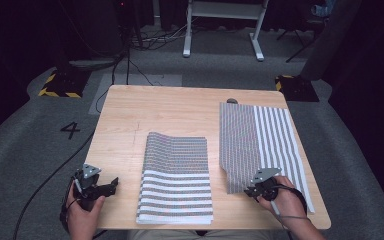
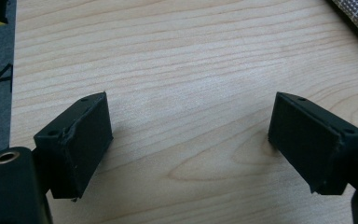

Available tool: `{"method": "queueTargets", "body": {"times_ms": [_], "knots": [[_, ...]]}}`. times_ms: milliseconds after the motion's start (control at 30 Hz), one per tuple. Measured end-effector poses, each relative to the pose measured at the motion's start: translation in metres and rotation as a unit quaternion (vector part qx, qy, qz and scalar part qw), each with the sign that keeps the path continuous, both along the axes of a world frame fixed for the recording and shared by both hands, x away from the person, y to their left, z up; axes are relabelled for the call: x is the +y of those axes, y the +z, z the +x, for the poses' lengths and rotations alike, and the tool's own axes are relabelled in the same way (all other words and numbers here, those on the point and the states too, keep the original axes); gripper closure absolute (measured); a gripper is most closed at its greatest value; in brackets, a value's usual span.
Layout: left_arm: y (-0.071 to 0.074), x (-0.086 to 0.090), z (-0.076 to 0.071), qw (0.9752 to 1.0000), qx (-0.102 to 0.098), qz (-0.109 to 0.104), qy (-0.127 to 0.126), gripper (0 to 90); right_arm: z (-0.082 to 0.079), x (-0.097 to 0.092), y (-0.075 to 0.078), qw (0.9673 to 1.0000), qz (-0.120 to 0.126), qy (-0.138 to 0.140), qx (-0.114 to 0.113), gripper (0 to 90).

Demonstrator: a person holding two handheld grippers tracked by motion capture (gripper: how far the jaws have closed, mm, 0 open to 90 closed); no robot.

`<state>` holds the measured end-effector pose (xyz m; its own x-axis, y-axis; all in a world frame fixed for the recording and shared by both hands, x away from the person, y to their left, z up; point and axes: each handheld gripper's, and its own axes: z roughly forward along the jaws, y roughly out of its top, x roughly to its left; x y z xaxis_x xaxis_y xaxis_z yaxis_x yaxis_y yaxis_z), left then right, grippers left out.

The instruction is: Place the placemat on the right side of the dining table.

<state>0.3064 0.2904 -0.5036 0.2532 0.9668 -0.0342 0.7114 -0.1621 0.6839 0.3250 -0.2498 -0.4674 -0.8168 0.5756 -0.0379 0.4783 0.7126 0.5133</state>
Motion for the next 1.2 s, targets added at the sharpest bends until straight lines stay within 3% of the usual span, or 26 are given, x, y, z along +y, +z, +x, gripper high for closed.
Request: {"method": "queueTargets", "body": {"times_ms": [467, 700, 867, 1033, 1067, 1200], "knots": [[0.0, 0.0, 0.0, 1.0, 0.0, 0.0, 0.0, 13.6, -0.003, -0.024, 0.004, 0.9998, -0.02, -0.005, 0.001, 85.2], [0.0, 0.0, 0.0, 1.0, 0.0, 0.0, 0.0, 13.6, -0.004, -0.027, 0.002, 0.9999, -0.007, -0.013, 0.006, 84.6], [0.0, 0.0, 0.0, 1.0, 0.0, -0.001, 0.0, 13.6, -0.002, -0.027, 0.002, 0.9998, -0.016, -0.008, 0.003, 84.1], [0.0, 0.0, 0.0, 1.0, 0.0, -0.001, -0.001, 13.6, 0.002, -0.028, -0.001, 0.9997, -0.002, -0.02, 0.011, 83.9], [0.0, 0.0, 0.0, 1.0, 0.0, 0.0, 0.0, 13.6, 0.003, -0.029, -0.001, 0.9998, -0.01, -0.019, 0.003, 83.9], [0.0, 0.0, 0.0, 1.0, 0.0, -0.001, 0.0, 13.6, 0.003, -0.028, -0.001, 0.9998, -0.005, -0.018, 0.008, 83.4]]}}
